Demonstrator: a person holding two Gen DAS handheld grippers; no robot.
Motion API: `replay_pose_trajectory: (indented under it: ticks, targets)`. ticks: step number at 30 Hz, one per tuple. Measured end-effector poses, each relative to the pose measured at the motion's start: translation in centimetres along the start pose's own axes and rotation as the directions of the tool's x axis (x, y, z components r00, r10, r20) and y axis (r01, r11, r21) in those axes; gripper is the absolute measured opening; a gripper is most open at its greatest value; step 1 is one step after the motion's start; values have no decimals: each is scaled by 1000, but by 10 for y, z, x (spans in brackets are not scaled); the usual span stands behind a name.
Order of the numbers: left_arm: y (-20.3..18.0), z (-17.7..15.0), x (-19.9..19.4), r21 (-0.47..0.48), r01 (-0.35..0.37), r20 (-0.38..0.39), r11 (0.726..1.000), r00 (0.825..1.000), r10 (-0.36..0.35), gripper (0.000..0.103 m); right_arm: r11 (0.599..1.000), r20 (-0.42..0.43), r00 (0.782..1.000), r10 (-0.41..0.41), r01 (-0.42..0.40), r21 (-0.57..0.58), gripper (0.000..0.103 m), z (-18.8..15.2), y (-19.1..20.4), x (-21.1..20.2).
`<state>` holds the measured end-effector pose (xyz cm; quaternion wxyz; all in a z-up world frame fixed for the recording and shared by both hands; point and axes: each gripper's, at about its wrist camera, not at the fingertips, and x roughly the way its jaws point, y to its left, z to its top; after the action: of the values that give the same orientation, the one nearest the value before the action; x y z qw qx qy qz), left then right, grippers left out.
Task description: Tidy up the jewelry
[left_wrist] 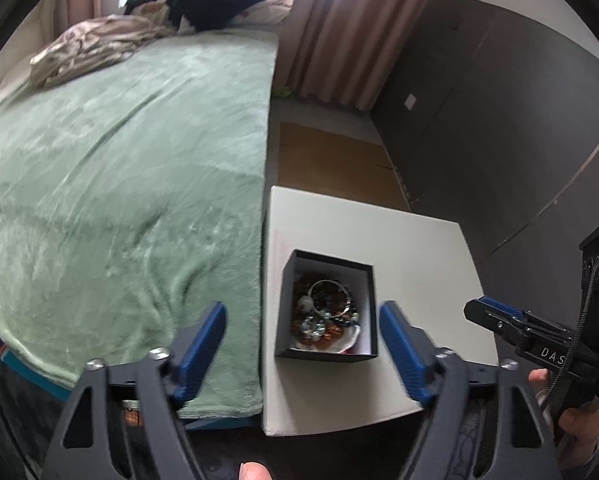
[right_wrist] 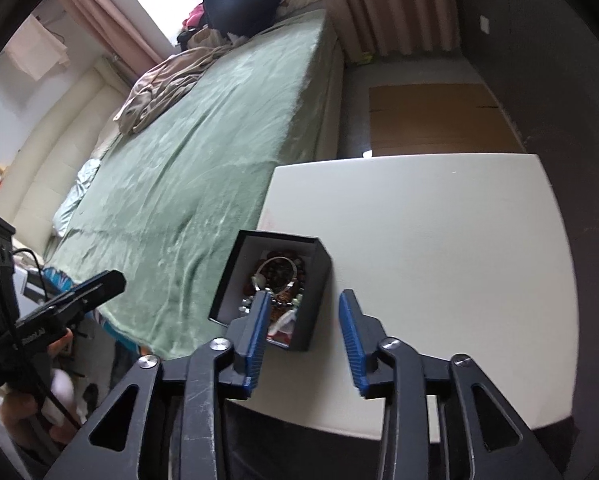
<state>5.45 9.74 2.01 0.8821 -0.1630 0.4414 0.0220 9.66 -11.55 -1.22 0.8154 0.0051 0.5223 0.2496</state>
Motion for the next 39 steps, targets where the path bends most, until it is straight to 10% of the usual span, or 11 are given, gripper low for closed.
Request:
replay_pose_trajectory:
  ticks: [14,39]
  targets:
    - [-40,-30,-42,84,2,108,996,994,-11,102,993,120,986,-118,118,11,96,-38,-16,-67]
    - [-66,-128,-127,213,16,275,977,959,-75,102,982,349,919,-182,191,8,103,-147,12,-164]
